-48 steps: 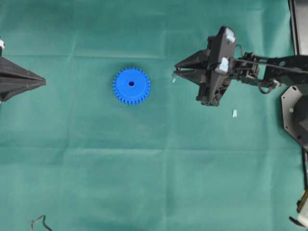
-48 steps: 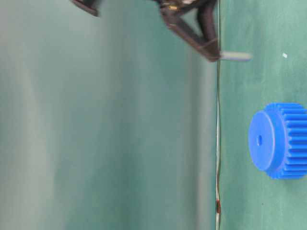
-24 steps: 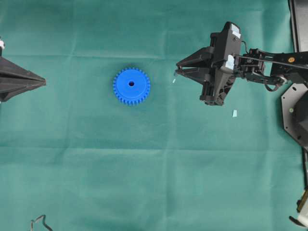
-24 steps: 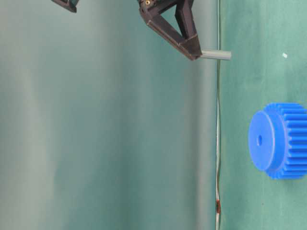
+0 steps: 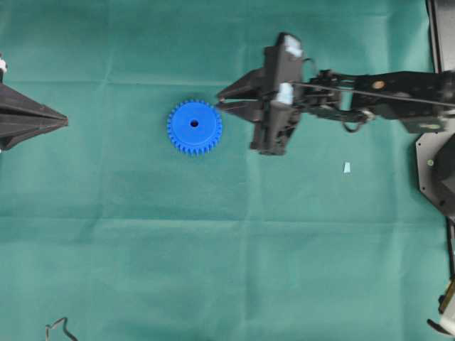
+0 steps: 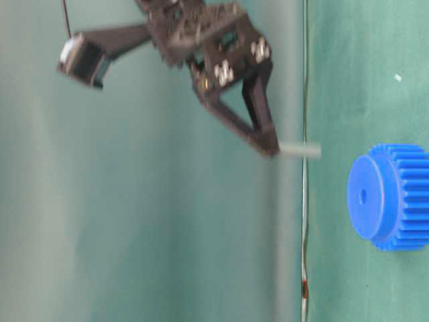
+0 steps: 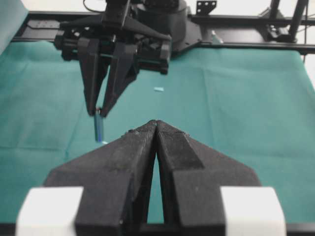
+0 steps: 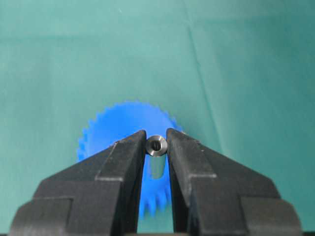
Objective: Insert the shaft into the center hole of the gear.
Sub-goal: 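Lift the shaft and carry it left over the blue gear's center hole, then lower the held shaft into the gear's center hole with the right gripper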
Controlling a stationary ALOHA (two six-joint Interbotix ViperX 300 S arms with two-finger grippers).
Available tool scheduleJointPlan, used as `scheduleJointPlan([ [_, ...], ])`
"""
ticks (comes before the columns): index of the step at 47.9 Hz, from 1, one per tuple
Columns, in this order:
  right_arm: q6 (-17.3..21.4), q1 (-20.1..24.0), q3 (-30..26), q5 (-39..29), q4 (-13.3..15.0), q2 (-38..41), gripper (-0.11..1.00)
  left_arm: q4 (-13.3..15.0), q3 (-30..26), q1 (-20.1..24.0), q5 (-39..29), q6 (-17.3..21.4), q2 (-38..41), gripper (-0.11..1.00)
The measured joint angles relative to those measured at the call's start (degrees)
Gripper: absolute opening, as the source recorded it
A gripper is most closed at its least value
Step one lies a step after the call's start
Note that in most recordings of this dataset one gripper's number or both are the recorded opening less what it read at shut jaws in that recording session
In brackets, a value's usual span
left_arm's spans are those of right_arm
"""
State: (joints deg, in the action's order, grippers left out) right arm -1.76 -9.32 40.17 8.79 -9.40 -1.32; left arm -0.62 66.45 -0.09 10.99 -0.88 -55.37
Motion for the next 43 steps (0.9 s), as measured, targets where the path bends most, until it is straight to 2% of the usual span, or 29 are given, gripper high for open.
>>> scheduleJointPlan([
  [10,-0.18,0.26,-4.57,-1.23,0.18,4.04,0.16,0.0,0.0,0.0,0.0,0.0,0.0,0.0],
  [30,0.0,0.62,-4.83,-0.79,0.18,4.66,0.16,0.0,0.0,0.0,0.0,0.0,0.0,0.0],
  [43,0.88,1.23,-5.01,2.29,0.09,9.05,0.16,-0.09,0.0,0.0,0.0,0.0,0.0,0.0],
])
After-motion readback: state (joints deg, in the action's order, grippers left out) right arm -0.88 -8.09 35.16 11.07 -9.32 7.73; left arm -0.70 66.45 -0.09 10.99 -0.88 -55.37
